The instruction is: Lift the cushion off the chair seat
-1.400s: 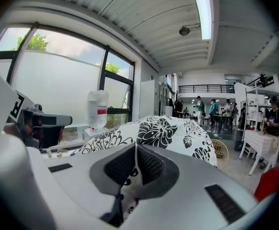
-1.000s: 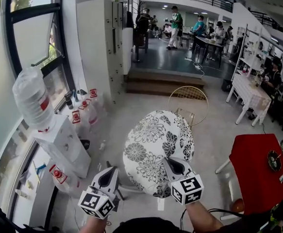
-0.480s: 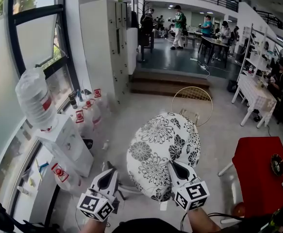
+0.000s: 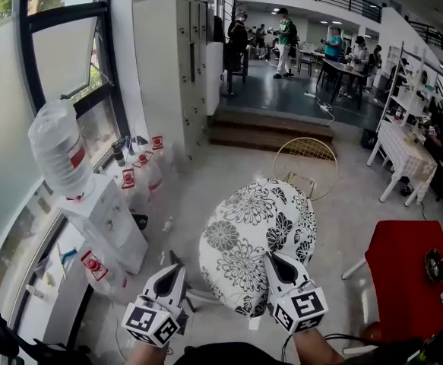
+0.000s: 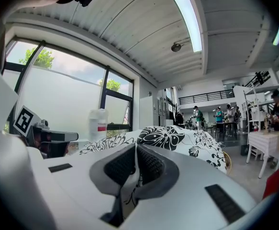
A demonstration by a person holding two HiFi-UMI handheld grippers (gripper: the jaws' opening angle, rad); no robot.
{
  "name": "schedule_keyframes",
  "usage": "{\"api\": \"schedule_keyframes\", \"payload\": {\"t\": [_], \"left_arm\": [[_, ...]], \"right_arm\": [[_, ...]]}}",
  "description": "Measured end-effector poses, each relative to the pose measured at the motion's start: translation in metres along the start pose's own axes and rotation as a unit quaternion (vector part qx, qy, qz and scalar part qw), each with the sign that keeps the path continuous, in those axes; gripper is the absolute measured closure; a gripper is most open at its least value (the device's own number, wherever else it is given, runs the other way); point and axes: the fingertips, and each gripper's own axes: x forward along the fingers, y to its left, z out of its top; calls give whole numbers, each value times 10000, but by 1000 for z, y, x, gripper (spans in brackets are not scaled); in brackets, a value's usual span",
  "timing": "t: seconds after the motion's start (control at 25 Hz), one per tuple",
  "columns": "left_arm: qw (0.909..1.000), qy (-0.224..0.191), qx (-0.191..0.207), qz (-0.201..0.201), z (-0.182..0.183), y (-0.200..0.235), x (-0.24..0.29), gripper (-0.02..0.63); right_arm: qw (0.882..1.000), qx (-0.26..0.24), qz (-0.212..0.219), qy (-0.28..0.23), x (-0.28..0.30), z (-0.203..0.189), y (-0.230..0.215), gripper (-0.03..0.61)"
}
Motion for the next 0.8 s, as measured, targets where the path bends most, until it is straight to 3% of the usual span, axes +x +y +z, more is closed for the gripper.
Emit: {"api": "schedule_keyframes", "payload": {"t": [0.8], "left_arm": [[9999, -87, -20, 45, 9, 15, -6, 607]], "right_arm": [[9999, -62, -86, -44, 7, 10, 5, 555]]}}
